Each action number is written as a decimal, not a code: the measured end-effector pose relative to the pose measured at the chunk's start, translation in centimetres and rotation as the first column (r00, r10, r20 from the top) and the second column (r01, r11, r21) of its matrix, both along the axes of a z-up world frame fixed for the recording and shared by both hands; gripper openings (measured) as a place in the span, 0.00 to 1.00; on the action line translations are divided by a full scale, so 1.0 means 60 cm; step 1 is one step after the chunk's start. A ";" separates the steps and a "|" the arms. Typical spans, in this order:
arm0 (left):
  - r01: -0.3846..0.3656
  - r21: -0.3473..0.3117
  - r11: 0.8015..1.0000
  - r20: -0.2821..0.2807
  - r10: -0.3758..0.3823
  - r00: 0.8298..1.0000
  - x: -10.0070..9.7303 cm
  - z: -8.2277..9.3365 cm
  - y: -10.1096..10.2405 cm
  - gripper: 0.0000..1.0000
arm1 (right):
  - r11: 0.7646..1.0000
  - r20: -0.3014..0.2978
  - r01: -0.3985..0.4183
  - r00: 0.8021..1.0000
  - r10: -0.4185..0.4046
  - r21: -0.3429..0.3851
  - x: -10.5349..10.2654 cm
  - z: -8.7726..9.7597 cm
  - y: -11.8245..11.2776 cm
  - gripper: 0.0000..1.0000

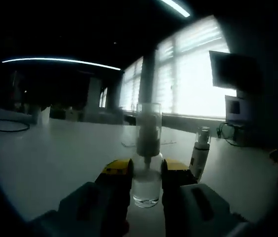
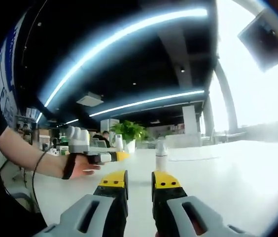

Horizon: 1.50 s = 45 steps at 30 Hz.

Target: Clamp pump bottle remove cover press pump head put on cover

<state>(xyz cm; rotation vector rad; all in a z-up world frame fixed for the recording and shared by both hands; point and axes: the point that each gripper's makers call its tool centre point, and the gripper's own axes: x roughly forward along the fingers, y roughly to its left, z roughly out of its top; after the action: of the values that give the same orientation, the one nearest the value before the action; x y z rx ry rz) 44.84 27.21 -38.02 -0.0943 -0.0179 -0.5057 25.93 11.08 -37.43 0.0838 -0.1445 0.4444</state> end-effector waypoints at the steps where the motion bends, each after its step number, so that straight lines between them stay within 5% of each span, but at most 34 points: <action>1: -0.003 0.001 1.000 -0.003 0.003 1.000 0.006 -0.003 0.000 0.14 | 1.000 0.000 -0.001 1.000 0.001 -0.004 0.000 -0.001 0.001 0.14; 7: -0.018 0.012 1.000 0.001 0.018 1.000 0.025 -0.006 -0.007 0.14 | 1.000 -0.006 -0.001 1.000 0.001 -0.016 0.002 -0.003 0.003 0.14; 25: -0.036 0.177 0.984 0.053 0.027 0.998 0.032 -0.030 -0.036 0.14 | 1.000 -0.017 -0.005 1.000 0.005 -0.025 0.005 -0.006 0.005 0.11; 37: -0.028 0.178 0.984 0.040 0.021 0.999 0.033 -0.037 -0.034 0.15 | 1.000 -0.010 -0.004 1.000 0.004 -0.028 0.006 -0.005 0.000 0.11; 45: 0.019 0.152 0.988 -0.019 -0.016 1.000 0.035 -0.047 -0.038 0.15 | 0.999 0.001 0.000 1.000 0.000 -0.038 0.004 -0.005 0.004 0.12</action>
<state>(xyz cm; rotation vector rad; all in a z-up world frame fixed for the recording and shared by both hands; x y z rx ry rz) 46.96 24.91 -40.86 0.0508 0.0395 -0.5222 26.16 11.33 -37.70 0.0462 -0.1371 0.4470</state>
